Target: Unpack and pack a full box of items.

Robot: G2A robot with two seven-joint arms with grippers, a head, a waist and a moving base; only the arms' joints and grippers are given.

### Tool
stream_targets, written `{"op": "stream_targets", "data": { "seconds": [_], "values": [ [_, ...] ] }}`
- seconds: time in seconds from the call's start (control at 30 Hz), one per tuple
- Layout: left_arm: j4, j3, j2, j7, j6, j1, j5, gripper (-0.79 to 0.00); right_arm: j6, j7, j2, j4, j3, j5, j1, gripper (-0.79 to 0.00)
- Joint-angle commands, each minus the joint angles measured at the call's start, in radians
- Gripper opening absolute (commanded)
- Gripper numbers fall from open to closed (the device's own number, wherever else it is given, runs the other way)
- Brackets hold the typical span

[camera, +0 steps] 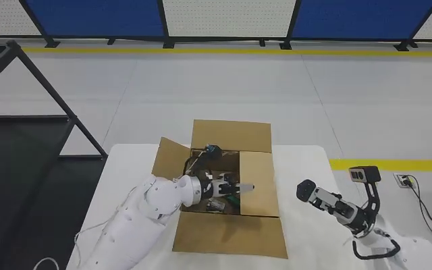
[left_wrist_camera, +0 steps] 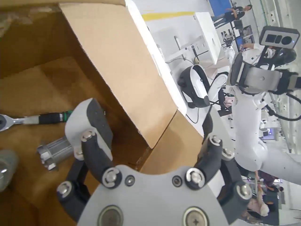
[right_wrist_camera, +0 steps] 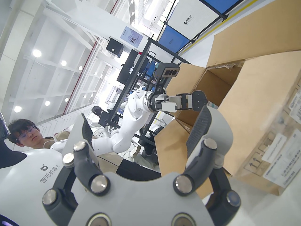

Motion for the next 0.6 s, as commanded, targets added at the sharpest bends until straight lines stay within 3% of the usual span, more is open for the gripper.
{"op": "stream_targets", "data": {
  "seconds": [0.0, 0.1, 0.23, 0.57],
  "values": [
    [0.048, 0.034, -0.016, -0.008, 0.009, -0.03, -0.019, 0.0, -0.003, -0.002, 0.004, -0.013, 0.011, 0.002, -0.025, 0.0],
    [0.099, 0.076, -0.037, -0.008, 0.033, -0.071, -0.01, 0.0, -0.008, -0.005, 0.008, -0.029, 0.02, 0.011, -0.052, 0.0],
    [0.141, 0.095, -0.058, 0.013, -0.001, -0.092, -0.056, 0.0, -0.012, -0.01, 0.015, -0.044, 0.022, 0.012, -0.073, 0.0],
    [0.128, 0.085, -0.08, 0.077, -0.059, -0.105, -0.087, 0.0, -0.062, 0.059, 0.031, -0.048, 0.022, 0.114, -0.084, 0.0]
  ]
}}
